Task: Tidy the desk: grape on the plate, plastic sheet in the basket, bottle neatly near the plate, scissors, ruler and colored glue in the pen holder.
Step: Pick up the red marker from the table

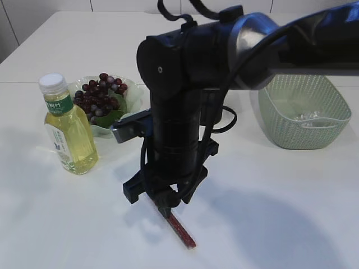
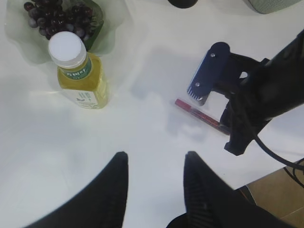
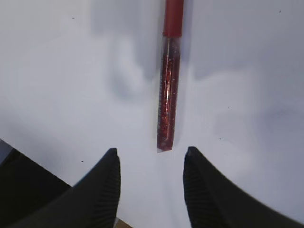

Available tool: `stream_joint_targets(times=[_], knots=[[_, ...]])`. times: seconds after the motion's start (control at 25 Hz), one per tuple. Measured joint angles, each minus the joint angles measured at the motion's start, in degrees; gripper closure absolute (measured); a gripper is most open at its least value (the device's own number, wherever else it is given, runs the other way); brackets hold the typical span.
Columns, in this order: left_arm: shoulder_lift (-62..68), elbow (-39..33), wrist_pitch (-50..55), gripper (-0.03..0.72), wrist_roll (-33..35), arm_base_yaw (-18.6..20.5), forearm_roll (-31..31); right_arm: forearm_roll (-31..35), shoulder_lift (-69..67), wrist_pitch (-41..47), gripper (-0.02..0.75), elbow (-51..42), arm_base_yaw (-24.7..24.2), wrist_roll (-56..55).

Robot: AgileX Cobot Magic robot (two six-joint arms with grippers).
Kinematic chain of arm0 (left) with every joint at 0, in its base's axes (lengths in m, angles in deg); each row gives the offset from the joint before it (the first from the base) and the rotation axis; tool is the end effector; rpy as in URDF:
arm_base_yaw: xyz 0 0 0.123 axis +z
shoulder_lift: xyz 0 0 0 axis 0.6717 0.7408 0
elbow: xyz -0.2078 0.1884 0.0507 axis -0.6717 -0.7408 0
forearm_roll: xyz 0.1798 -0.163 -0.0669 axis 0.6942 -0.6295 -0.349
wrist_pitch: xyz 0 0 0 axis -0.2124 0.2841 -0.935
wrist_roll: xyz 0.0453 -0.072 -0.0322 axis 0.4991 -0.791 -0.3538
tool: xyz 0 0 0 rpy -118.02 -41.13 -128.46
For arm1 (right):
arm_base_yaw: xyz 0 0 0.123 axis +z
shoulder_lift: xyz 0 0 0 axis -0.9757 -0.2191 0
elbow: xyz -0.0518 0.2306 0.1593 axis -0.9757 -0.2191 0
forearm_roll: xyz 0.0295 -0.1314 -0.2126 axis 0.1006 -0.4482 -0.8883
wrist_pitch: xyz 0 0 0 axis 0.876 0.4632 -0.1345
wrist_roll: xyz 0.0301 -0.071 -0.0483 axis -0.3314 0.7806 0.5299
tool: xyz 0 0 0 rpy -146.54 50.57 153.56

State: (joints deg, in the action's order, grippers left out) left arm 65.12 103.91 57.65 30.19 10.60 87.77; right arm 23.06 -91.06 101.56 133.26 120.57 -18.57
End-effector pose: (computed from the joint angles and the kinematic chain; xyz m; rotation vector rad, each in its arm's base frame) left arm 0.1824 -0.1092 0.4252 0.4114 2.4987 -0.2772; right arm 0.2891 0.2841 0.1988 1.0017 -2.9223 -0.1337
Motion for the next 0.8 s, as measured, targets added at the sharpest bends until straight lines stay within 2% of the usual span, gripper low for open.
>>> stream_joint_targets(times=[0.44,0.8], knots=[[0.0,0.0,0.0,0.399,0.0,0.0,0.0,-0.6,-8.9,-0.3,0.381,8.6,0.0,-0.1],[0.0,0.0,0.0,0.399,0.0,0.0,0.0,-2.1,-12.1,-0.5,0.381,9.5,0.0,-0.1]])
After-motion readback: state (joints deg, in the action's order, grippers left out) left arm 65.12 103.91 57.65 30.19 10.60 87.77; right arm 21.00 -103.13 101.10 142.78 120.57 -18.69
